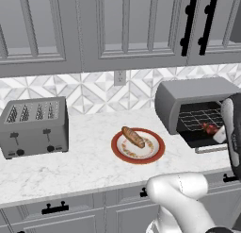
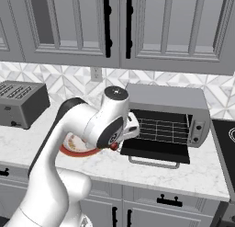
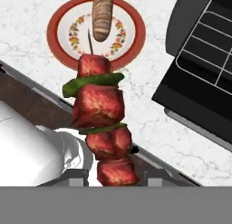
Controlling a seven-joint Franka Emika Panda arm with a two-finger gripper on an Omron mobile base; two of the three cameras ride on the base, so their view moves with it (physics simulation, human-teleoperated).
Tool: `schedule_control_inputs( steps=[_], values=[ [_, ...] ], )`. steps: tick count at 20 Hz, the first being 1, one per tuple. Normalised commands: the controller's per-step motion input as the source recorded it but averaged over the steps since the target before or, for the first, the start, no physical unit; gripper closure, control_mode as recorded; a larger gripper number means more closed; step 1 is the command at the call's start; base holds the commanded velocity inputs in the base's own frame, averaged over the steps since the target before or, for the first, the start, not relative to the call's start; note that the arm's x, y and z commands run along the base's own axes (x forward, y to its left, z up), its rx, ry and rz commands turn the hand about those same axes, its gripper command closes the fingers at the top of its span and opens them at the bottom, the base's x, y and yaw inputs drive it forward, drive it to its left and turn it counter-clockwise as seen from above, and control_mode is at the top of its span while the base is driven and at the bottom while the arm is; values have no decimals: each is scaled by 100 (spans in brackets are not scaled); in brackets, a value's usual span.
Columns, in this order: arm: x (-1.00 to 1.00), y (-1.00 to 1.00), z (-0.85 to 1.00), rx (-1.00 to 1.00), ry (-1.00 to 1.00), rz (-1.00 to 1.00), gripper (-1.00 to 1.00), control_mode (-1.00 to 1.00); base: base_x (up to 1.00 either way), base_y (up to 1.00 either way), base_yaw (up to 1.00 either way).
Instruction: Pick up the kebab skewer and baguette bread, and place them inside the toaster oven. Close the toaster oven door and start by setting the timer.
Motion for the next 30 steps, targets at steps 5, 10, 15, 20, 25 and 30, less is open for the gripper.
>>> schedule_control_inputs(
  steps=[5,10,15,20,25,30],
  values=[
    [7,-40,18,0,-13,21,100,-100,0,0,0],
    [16,-6,10,0,-3,8,100,-100,0,0,0],
    [10,-5,-2,0,-1,0,100,-100,0,0,0],
    [39,0,-4,0,-6,-4,100,-100,0,0,0],
    [47,0,-29,0,-5,-2,100,-100,0,0,0],
    [48,-4,-17,0,-2,0,100,-100,0,0,0]
  ],
)
